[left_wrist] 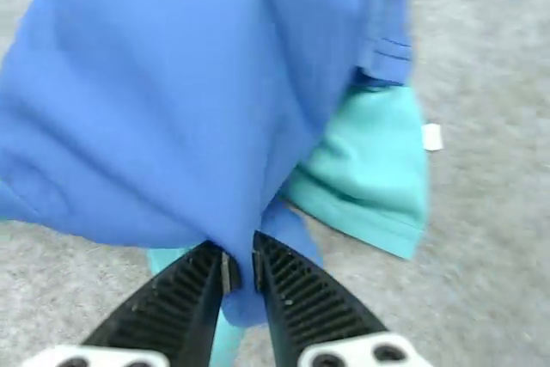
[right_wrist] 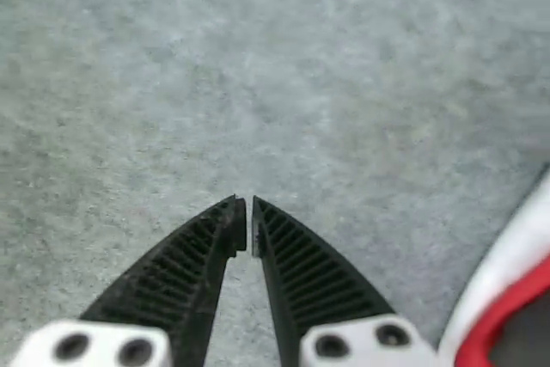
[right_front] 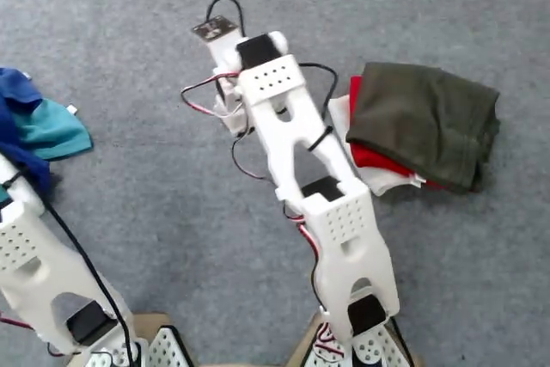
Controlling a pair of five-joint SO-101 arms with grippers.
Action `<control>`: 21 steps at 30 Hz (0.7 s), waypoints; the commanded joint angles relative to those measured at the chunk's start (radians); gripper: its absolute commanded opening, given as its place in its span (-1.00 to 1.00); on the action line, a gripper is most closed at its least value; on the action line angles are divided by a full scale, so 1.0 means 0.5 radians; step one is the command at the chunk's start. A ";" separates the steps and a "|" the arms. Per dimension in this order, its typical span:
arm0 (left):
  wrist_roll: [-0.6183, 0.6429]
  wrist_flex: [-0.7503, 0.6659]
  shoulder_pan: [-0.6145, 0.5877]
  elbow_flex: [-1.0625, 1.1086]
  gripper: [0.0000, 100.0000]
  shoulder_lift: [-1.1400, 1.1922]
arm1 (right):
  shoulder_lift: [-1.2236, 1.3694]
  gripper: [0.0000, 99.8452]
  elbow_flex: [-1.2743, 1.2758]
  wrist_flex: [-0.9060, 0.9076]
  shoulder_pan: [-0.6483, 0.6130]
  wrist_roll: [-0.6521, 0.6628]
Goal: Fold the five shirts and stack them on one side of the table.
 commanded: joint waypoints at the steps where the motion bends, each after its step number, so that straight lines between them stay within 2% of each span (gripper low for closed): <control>1: -0.028 0.018 0.155 0.044 -0.94 -0.347 | -0.213 -0.95 -0.066 0.021 0.083 -0.018; 6: -0.095 0.018 0.517 0.612 -0.94 -0.899 | -0.373 -0.95 -0.066 0.021 0.157 -0.006; 14: -0.506 0.006 1.514 1.993 -0.94 -1.970 | -0.514 -0.95 -0.066 0.021 0.310 -0.003; 18: -0.577 0.006 2.039 2.318 -0.93 -2.446 | -0.511 -0.95 -0.066 0.021 0.334 -0.003; 21: -0.559 0.006 2.254 2.423 -0.82 -2.679 | -0.511 -0.95 -0.066 0.018 0.307 -0.003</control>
